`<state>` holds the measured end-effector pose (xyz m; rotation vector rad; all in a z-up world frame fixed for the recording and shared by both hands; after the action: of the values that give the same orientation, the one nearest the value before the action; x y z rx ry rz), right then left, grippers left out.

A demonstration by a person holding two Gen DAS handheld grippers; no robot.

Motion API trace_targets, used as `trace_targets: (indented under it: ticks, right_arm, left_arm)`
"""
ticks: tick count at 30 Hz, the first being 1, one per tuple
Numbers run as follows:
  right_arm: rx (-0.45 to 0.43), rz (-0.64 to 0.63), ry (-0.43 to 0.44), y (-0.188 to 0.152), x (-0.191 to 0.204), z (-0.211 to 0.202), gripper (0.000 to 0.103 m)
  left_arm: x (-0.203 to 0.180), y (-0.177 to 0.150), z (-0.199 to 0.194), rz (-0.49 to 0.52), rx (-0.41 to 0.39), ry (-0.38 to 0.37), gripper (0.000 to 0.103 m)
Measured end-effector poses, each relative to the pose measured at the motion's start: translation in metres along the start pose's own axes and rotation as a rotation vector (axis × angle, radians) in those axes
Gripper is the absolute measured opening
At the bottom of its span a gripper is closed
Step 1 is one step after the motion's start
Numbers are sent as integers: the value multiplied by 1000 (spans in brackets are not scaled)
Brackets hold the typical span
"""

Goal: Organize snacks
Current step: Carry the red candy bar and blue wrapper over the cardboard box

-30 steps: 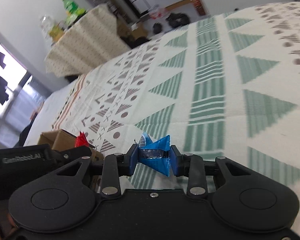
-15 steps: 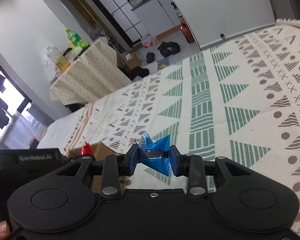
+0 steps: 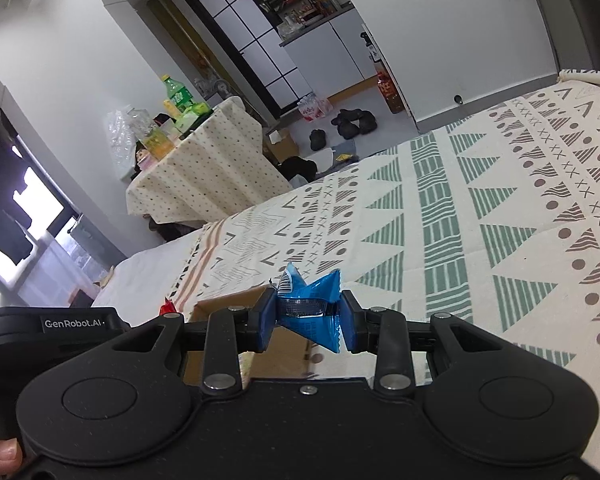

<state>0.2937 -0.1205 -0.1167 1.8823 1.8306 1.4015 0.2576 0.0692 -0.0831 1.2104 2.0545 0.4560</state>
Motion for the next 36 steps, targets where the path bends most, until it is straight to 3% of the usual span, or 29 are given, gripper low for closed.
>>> trace_targets:
  ticks: [18, 30, 36]
  right_arm:
    - [-18, -32, -3, -19, 45, -11, 33]
    - [44, -70, 23, -41, 77, 13, 33]
    - [79, -97, 59, -52, 99, 27, 33]
  left_arm:
    - [52, 3, -22, -59, 31, -28, 19]
    - [94, -1, -5, -135, 90, 1, 19]
    - [113, 2, -1, -173, 98, 32, 28]
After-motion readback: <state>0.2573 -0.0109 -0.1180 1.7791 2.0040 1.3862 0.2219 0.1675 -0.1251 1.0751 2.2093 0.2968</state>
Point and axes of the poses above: each gripper's, at about its wrist camera, not at the fingertips, and z roughly the way its jaws point, x to its left, y to its top, the point moved 8 cm from there along z, roughly the way its jaws point, and after that the axes turned 6 degrees about -y, right-handed, at the moved point
